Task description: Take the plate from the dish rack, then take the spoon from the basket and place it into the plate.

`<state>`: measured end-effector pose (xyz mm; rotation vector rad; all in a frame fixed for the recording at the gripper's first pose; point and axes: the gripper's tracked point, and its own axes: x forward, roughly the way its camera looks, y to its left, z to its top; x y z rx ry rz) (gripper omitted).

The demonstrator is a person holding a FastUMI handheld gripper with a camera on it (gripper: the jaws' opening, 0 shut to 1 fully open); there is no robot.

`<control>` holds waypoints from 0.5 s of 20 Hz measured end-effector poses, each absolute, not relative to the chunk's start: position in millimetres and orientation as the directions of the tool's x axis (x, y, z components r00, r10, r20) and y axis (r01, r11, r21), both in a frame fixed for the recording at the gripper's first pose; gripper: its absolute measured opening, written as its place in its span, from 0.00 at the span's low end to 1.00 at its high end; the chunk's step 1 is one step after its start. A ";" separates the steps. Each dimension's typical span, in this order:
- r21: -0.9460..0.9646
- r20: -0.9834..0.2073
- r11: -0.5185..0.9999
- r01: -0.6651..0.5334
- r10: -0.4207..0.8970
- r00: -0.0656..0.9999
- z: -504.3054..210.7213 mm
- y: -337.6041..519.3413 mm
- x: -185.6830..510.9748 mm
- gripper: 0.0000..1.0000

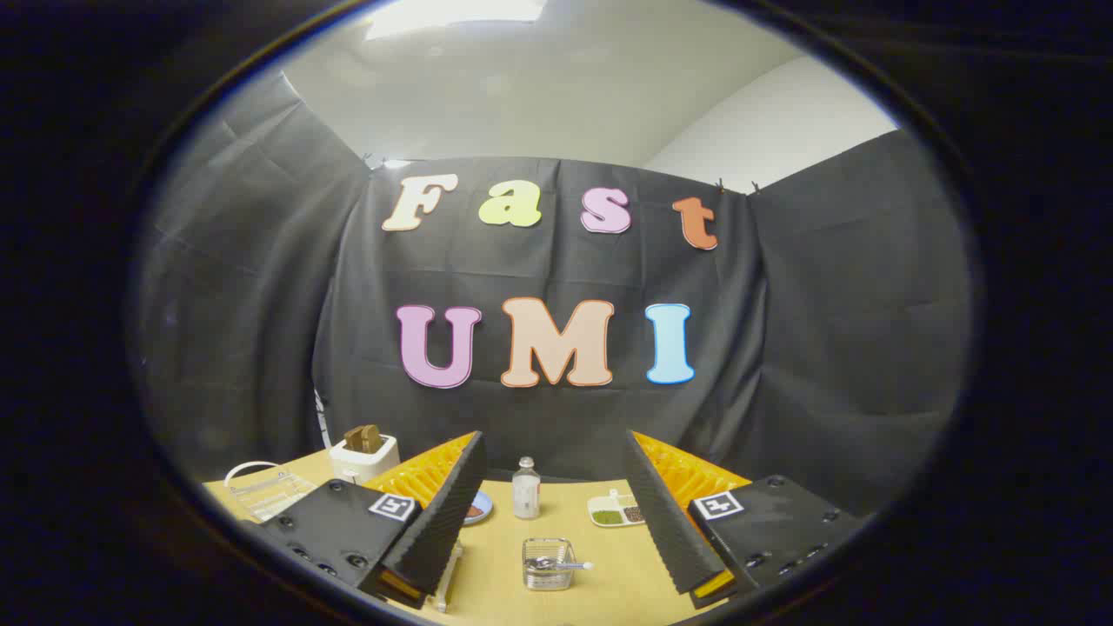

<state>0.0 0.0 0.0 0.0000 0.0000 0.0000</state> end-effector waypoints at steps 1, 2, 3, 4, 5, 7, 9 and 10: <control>0.001 -0.002 1.000 0.001 -0.001 1.000 -0.3 -1.1 1.1 0.99; -0.001 -0.005 1.000 0.002 -0.002 1.000 -1.3 -2.1 1.6 0.99; -0.002 -0.006 1.000 0.002 -0.002 1.000 -1.2 -2.9 1.6 0.99; -0.004 -0.006 1.000 -0.001 0.001 1.000 -0.5 -2.2 1.5 0.99; -0.007 -0.005 1.000 -0.002 0.001 1.000 -0.5 -2.4 2.1 0.99; -0.012 -0.001 1.000 -0.003 0.003 1.000 -0.1 -2.6 3.0 0.99; -0.014 -0.003 1.000 0.000 0.000 1.000 -1.1 -2.3 5.2 0.99; -0.016 -0.008 1.000 0.003 -0.003 1.000 -2.0 -2.7 6.0 0.99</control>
